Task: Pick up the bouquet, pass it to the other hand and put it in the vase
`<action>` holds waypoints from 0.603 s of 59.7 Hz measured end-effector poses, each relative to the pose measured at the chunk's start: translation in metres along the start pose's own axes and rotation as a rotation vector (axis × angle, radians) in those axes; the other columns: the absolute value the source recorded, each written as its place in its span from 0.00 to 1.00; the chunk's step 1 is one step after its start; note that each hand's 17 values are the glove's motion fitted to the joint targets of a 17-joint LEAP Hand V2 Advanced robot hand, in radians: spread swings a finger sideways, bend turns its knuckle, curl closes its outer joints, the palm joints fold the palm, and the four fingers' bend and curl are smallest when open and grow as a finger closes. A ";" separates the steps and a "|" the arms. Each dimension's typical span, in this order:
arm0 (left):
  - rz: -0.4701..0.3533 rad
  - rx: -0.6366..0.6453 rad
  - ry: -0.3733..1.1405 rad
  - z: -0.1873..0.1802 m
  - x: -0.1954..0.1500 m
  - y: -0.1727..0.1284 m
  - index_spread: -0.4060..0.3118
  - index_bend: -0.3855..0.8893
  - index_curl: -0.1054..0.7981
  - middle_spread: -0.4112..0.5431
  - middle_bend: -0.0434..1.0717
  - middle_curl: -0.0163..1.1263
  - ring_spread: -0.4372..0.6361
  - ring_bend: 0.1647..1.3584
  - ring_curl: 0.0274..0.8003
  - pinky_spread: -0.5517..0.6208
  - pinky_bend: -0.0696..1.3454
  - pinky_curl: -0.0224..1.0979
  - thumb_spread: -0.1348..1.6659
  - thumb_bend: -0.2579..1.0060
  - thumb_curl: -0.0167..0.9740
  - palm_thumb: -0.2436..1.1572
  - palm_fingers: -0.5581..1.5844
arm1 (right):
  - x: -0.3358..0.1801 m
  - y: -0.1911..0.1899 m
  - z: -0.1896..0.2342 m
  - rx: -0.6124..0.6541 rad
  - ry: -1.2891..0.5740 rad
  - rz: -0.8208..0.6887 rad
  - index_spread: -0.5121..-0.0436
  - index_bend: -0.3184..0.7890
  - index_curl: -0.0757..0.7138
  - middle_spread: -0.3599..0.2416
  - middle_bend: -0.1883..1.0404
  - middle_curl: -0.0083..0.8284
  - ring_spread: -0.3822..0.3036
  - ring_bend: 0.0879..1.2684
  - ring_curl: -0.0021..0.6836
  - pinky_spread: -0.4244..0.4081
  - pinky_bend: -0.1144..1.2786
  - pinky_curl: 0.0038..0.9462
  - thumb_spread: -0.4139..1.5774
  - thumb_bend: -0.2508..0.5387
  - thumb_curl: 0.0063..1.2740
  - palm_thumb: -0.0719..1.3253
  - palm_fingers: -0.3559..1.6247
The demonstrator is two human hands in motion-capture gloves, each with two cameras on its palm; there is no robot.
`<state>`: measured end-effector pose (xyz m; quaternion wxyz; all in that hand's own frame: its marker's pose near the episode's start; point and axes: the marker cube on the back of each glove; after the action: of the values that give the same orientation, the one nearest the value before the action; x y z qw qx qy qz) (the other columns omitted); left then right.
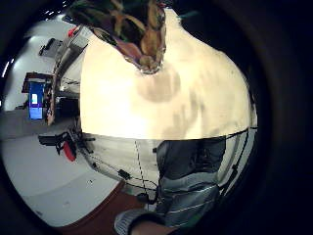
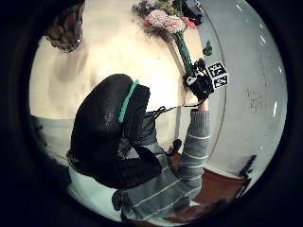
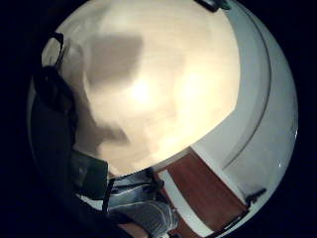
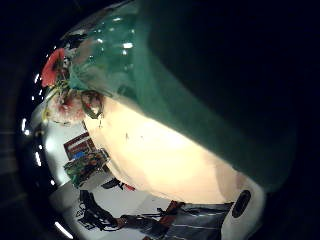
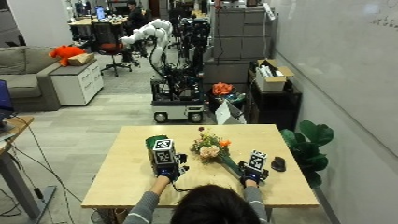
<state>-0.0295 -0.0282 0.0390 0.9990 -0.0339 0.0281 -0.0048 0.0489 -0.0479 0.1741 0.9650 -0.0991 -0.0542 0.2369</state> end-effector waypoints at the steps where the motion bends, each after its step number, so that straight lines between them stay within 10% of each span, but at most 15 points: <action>1: 0.000 0.000 0.001 0.000 0.000 0.000 0.52 0.42 0.46 0.62 0.20 0.30 0.67 0.27 0.32 0.78 0.33 0.32 0.71 0.19 0.31 0.33 0.39 | 0.001 0.001 0.000 -0.002 -0.002 0.008 0.68 0.44 0.56 0.41 0.49 0.61 0.26 0.51 0.65 0.18 0.51 0.39 0.68 0.45 0.33 0.89 0.86; 20: 0.006 -0.007 0.034 -0.015 0.011 0.004 0.52 0.42 0.47 0.60 0.20 0.30 0.67 0.27 0.33 0.78 0.31 0.32 0.71 0.19 0.31 0.33 0.40 | -0.004 0.019 -0.020 0.005 -0.131 -0.090 0.63 0.60 0.70 0.39 0.72 0.76 0.29 0.70 0.79 0.22 0.60 0.50 0.72 0.31 0.33 0.84 0.92; 27: 0.012 -0.001 0.070 -0.018 0.016 -0.005 0.51 0.43 0.47 0.59 0.21 0.31 0.66 0.26 0.32 0.77 0.30 0.32 0.71 0.19 0.31 0.32 0.41 | -0.031 0.013 -0.039 0.239 -0.331 -0.368 0.64 0.68 0.77 0.39 0.78 0.79 0.29 0.73 0.81 0.24 0.62 0.52 0.74 0.32 0.35 0.85 0.91; 36: 0.037 0.012 0.169 -0.030 0.027 -0.013 0.50 0.44 0.49 0.56 0.21 0.31 0.64 0.24 0.32 0.75 0.28 0.32 0.71 0.19 0.30 0.32 0.44 | -0.019 0.007 -0.053 0.445 -0.364 -0.142 0.65 0.73 0.83 0.41 0.83 0.81 0.30 0.75 0.82 0.24 0.63 0.54 0.75 0.32 0.39 0.87 0.89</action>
<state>-0.0045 -0.0430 0.0083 0.9932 -0.0269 0.1131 0.0106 0.0366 -0.0591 0.1201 0.9515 0.1632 -0.1798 0.1886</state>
